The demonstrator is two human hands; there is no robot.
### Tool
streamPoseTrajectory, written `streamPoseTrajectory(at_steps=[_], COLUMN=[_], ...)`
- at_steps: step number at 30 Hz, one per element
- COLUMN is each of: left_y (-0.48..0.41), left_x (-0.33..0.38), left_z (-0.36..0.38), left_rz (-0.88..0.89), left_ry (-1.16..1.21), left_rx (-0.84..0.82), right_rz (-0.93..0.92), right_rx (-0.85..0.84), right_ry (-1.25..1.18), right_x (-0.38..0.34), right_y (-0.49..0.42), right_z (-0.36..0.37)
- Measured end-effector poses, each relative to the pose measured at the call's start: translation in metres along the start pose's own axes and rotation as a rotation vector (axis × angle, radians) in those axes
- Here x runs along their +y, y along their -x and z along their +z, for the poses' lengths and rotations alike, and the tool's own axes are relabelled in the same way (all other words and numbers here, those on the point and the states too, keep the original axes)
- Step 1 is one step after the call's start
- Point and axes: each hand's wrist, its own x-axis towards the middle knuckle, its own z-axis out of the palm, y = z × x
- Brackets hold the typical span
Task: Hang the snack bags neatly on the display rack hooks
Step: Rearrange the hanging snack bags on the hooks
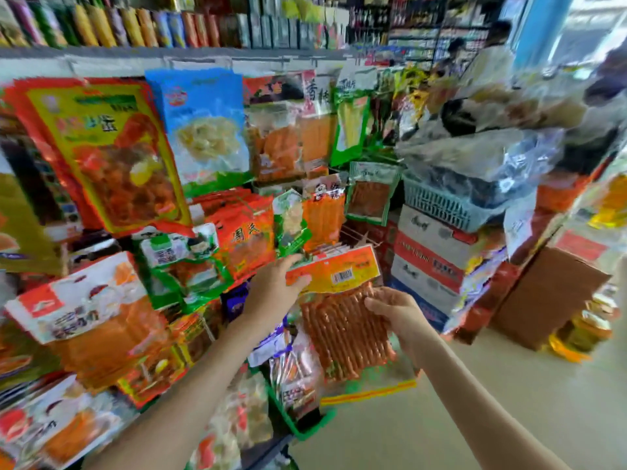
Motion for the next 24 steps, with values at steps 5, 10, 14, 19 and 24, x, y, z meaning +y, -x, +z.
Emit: streamPoseTrajectory(at_steps=[5, 10, 14, 19, 24], left_y=[-0.086, -0.160, -0.203, -0.253, -0.286], left_x=[0.024, 0.034, 0.026, 0.017, 0.013], left_z=[0.032, 0.058, 0.087, 0.124, 0.139], left_rz=[-0.037, -0.055, -0.080, -0.207, -0.339], left_ry=[0.052, 0.001, -0.108, -0.085, -0.045], left_rx=[0.000, -0.028, -0.086, -0.124, -0.119], right_rz=[0.023, 0.047, 0.107, 0.189, 0.255], right_rx=[-0.070, -0.126, -0.173, -0.388, -0.532], right_ry=[-0.022, 0.034, 0.059, 0.119, 0.114], right_x=[-0.027, -0.043, -0.039, -0.038, -0.045], right_y=[-0.085, -0.161, -0.223, -0.295, -0.371], right_z=[-0.040, -0.074, -0.094, -0.105, -0.115])
